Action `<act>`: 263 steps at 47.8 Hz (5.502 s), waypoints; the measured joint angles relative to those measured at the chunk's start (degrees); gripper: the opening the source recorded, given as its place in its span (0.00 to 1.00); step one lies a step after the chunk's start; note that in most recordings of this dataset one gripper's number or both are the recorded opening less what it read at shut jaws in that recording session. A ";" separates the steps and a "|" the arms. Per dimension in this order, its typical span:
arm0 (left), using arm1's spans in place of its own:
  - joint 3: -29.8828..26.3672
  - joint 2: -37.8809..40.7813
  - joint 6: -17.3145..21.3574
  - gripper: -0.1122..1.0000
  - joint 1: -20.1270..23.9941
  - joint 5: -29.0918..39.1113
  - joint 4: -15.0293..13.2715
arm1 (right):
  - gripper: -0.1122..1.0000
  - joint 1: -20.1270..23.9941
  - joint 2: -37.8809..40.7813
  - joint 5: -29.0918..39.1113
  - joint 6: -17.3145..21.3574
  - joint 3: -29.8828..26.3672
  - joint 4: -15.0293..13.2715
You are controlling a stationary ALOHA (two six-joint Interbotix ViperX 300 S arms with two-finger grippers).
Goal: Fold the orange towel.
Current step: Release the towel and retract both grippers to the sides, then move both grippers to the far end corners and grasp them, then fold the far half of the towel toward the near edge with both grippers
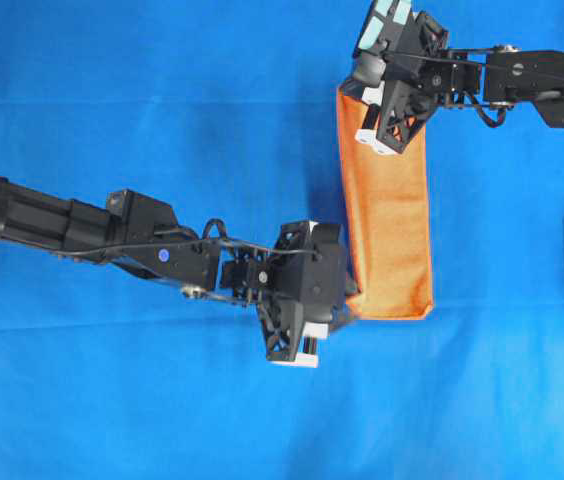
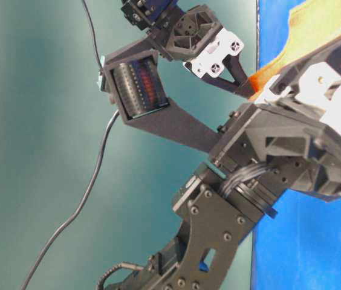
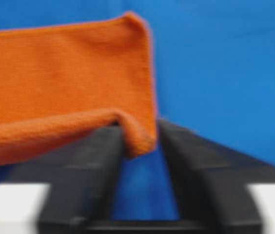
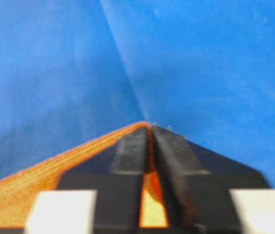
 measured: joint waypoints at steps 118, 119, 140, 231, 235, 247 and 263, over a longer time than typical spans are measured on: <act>33.22 -35.77 -1.85 0.78 16.08 -13.71 -0.62 | 0.67 -3.52 -42.28 -3.43 12.22 30.59 2.64; 32.43 -34.72 -1.85 0.78 16.61 -13.45 -0.62 | 0.67 -4.39 -41.13 -3.43 12.13 30.23 2.55; 16.44 -14.33 -1.93 0.78 26.02 -12.48 -0.53 | 0.67 -12.04 -13.97 -6.50 11.07 20.21 0.44; 2.81 -3.60 1.32 0.12 29.79 -2.37 -0.09 | 0.15 -10.63 -10.02 -5.80 11.43 16.08 0.97; 3.25 -3.69 1.41 0.12 29.44 -2.29 -0.09 | 0.15 -10.46 -10.81 -5.71 11.51 16.35 0.97; 4.31 -4.66 1.49 0.12 27.69 -2.20 0.00 | 0.15 -8.26 -12.22 -5.45 11.95 16.70 0.97; 6.68 -8.61 1.58 0.12 21.45 0.70 0.00 | 0.15 2.90 -20.04 0.79 15.03 19.86 2.55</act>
